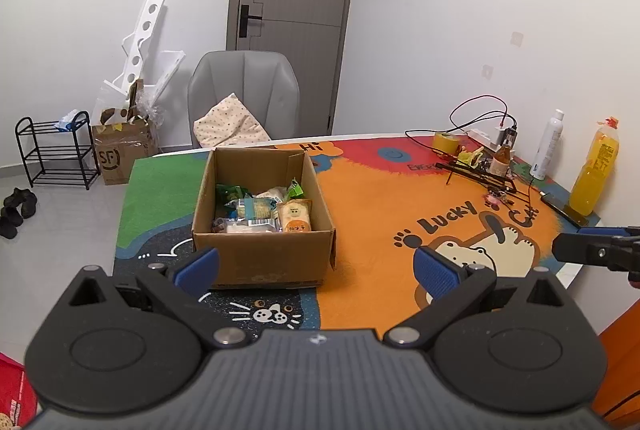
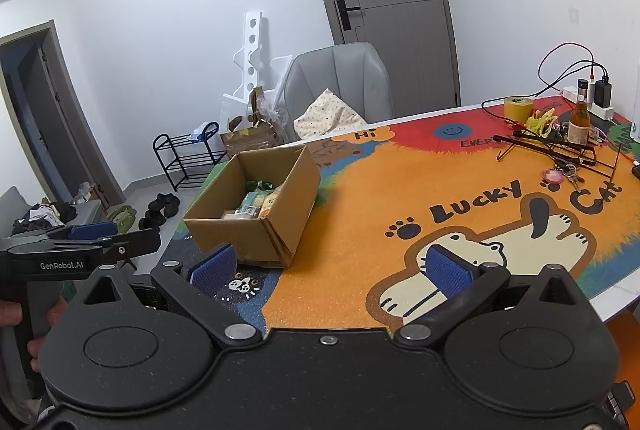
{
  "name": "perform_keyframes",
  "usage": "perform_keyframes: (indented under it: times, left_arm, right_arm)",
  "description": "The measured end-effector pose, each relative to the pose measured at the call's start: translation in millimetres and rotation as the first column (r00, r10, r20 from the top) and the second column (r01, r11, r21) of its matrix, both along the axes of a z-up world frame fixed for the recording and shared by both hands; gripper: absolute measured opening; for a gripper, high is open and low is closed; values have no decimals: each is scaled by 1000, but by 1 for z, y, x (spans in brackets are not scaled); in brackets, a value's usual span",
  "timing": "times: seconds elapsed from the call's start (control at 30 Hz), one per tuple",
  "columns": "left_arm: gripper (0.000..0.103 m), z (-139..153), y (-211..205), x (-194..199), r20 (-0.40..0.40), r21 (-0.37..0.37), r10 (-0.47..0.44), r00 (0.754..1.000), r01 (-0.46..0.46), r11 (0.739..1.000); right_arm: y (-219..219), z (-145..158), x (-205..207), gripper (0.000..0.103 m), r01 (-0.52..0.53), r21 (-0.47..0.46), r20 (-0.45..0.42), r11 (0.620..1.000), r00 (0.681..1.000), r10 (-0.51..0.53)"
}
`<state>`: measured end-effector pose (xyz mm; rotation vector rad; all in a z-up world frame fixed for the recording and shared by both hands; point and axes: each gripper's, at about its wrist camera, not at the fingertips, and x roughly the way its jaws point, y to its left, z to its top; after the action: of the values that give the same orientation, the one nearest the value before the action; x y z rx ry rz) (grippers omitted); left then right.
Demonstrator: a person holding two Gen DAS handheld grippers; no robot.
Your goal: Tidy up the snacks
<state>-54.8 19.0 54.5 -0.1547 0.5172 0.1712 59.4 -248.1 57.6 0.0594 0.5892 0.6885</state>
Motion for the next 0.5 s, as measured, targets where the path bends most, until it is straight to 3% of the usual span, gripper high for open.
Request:
perform_keyframes:
  times: [0.5]
  left_arm:
    - [103, -3, 2, -3, -2, 3, 1, 1000, -1, 1000]
  right_arm:
    - [1, -1, -2, 103, -2, 2, -4, 1000, 1000, 2]
